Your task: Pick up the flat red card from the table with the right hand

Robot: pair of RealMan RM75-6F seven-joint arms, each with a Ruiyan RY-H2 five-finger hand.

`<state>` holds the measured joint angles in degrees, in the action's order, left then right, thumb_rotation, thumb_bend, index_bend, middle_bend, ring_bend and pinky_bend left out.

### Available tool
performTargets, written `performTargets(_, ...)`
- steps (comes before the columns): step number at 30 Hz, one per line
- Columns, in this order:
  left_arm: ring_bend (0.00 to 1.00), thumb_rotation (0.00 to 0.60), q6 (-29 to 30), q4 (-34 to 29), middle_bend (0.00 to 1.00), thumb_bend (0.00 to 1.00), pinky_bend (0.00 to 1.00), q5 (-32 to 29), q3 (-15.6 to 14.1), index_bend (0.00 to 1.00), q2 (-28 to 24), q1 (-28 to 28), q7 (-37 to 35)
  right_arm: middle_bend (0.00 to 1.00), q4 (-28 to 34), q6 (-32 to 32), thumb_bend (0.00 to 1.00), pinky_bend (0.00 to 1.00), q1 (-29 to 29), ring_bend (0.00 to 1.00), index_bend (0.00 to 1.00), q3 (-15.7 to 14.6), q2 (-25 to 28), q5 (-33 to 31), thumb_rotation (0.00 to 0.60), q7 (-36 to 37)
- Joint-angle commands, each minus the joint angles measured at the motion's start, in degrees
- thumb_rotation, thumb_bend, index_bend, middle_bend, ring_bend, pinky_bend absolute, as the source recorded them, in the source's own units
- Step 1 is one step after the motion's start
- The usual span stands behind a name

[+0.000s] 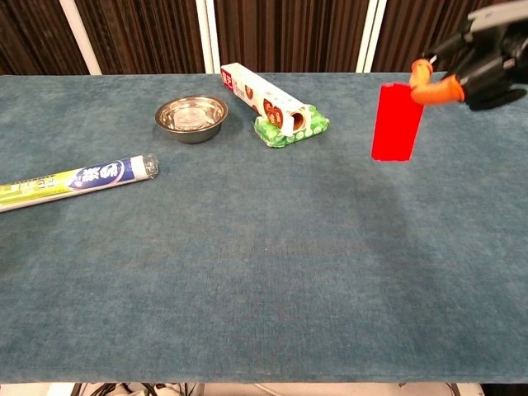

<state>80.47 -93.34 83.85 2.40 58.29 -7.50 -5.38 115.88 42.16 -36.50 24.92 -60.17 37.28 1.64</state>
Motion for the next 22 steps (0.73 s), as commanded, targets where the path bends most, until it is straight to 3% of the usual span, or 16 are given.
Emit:
performTargets(1, 0.02, 0.600, -0.2, -0.1, 0.05, 0.18, 0.06, -0.2, 0.1, 0.12, -0.1, -0.1, 0.1, 1.00, -2.9, -9.5, 0.50, 1.00, -2.3, 1.00, 0.71, 5.3, 4.3, -1.6, 0.600, 8.2)
performTargets(9, 0.02, 0.600, -0.3, -0.3, 0.05, 0.18, 0.06, -1.0, 0.4, 0.12, 0.1, -0.1, -0.1, 1.00, -5.2, -23.4, 0.50, 1.00, -0.5, 1.00, 0.71, 12.6, 7.7, 4.6, 0.600, 19.7)
performTargets(14, 0.02, 0.600, -0.7, -0.3, 0.05, 0.18, 0.06, -1.4, 0.4, 0.12, 0.0, -0.2, 0.2, 1.00, -3.3, -22.6, 0.50, 1.00, 1.4, 1.00, 0.71, 15.8, 7.3, 9.3, 0.600, 22.8)
performTargets(22, 0.02, 0.600, -0.8, -0.6, 0.05, 0.18, 0.06, -1.8, 0.6, 0.12, -0.1, -0.1, -0.3, 1.00, -0.6, -18.1, 0.50, 1.00, 0.9, 1.00, 0.71, 14.7, 7.9, 11.4, 0.600, 24.8)
